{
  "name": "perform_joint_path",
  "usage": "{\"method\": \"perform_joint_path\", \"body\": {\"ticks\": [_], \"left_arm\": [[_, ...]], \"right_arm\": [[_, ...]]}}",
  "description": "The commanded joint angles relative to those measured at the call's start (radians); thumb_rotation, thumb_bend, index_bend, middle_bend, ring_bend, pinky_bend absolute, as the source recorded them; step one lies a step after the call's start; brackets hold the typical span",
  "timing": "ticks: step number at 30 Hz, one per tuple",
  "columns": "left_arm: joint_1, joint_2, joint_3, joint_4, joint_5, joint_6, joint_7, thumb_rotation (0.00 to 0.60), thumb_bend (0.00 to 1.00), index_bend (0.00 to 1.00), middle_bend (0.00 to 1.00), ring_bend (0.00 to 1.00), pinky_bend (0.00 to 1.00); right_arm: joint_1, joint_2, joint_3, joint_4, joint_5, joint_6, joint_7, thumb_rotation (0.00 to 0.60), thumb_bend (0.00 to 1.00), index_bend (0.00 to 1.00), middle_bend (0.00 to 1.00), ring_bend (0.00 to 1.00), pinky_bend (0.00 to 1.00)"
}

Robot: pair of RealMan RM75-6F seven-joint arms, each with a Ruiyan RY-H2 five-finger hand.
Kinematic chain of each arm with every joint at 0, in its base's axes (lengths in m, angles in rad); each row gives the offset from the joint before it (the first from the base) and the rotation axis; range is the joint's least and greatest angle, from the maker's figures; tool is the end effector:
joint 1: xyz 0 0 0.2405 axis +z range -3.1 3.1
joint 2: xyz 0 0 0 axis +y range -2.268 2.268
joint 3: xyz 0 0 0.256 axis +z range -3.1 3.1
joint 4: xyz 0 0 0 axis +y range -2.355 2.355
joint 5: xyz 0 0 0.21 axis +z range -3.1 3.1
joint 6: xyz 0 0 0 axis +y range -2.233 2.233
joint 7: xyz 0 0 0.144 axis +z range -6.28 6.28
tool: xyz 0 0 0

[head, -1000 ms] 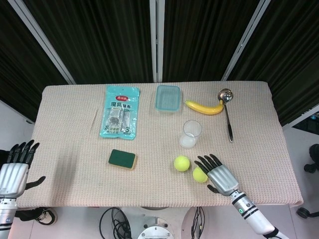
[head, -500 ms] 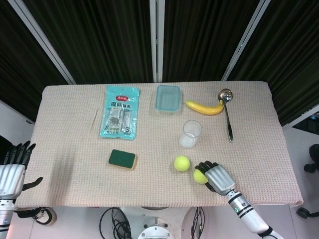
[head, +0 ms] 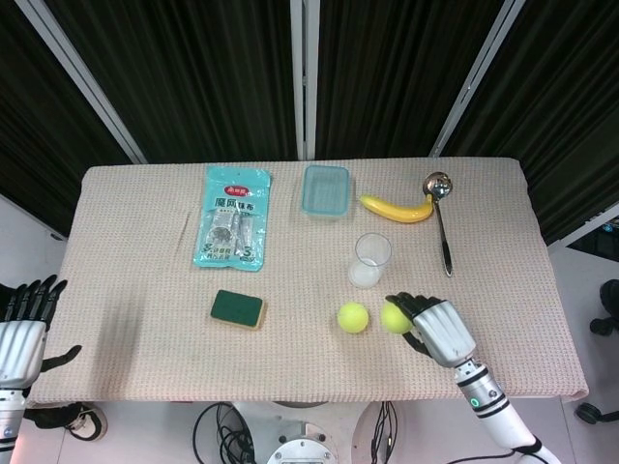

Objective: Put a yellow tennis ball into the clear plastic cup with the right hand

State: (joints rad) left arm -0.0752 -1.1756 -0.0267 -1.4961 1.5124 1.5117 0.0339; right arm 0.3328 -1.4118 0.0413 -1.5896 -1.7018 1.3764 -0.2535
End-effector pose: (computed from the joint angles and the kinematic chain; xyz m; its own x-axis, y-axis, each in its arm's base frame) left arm -0.3290 0.1745 0.1516 0.4806 -0.0017 0.8770 0.8769 -0.0067 -0.4806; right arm -0.2032 -0.2287 0.0489 0.4188 0.0251 0.9077 -0.8048 -0.4527 0.3838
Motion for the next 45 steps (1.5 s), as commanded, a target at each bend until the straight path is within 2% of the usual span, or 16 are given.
{"method": "perform_joint_path", "body": {"ticks": [1,7,14,20,25,29,31,33,38,42,45], "left_arm": [[0.000,0.000,0.000,-0.001,0.002,0.001,0.002,0.600,0.00,0.00,0.00,0.00,0.00],[0.003,0.003,0.000,-0.005,0.004,0.007,0.001,0.600,0.00,0.00,0.00,0.00,0.00],[0.009,0.004,0.001,-0.002,0.009,0.016,-0.004,0.600,0.00,0.00,0.00,0.00,0.00],[0.010,0.004,0.006,-0.002,0.017,0.017,0.001,0.600,0.00,0.00,0.00,0.00,0.00],[0.016,0.007,0.007,-0.001,0.027,0.031,-0.007,0.600,0.00,0.00,0.00,0.00,0.00],[0.016,0.004,0.008,0.005,0.022,0.023,-0.012,0.600,0.00,0.00,0.00,0.00,0.00],[0.015,0.001,0.008,0.010,0.019,0.019,-0.017,0.600,0.00,0.00,0.00,0.00,0.00],[0.014,0.000,0.006,0.014,0.016,0.016,-0.020,0.600,0.00,0.00,0.00,0.00,0.00],[0.012,0.002,0.003,0.014,0.012,0.012,-0.024,0.600,0.00,0.00,0.00,0.00,0.00],[0.011,0.002,0.002,0.014,0.011,0.010,-0.025,0.600,0.00,0.00,0.00,0.00,0.00],[0.011,0.001,0.001,0.016,0.007,0.008,-0.026,0.600,0.00,0.00,0.00,0.00,0.00]], "right_arm": [[0.019,0.043,0.081,-0.053,-0.004,0.040,-0.037,0.600,0.36,0.65,0.49,0.48,0.68],[0.089,0.062,0.191,-0.100,0.112,-0.039,-0.128,0.600,0.37,0.65,0.48,0.48,0.68],[0.178,0.057,0.248,-0.105,0.278,-0.191,-0.196,0.600,0.39,0.64,0.47,0.48,0.65],[0.241,0.001,0.250,-0.057,0.355,-0.264,-0.215,0.600,0.37,0.60,0.45,0.47,0.60],[0.258,-0.021,0.239,-0.042,0.366,-0.256,-0.230,0.600,0.35,0.47,0.38,0.32,0.49],[0.264,-0.017,0.231,-0.049,0.385,-0.261,-0.235,0.600,0.30,0.27,0.23,0.14,0.35],[0.268,-0.004,0.229,-0.065,0.404,-0.278,-0.226,0.600,0.22,0.11,0.12,0.04,0.21],[0.272,0.004,0.230,-0.074,0.410,-0.283,-0.213,0.600,0.18,0.03,0.05,0.00,0.11],[0.279,0.013,0.222,-0.072,0.384,-0.268,-0.181,0.600,0.16,0.00,0.00,0.00,0.03],[0.275,0.016,0.209,-0.066,0.331,-0.230,-0.151,0.600,0.15,0.00,0.00,0.00,0.01],[0.265,0.023,0.187,-0.077,0.248,-0.182,-0.098,0.600,0.15,0.00,0.01,0.00,0.01]]}}
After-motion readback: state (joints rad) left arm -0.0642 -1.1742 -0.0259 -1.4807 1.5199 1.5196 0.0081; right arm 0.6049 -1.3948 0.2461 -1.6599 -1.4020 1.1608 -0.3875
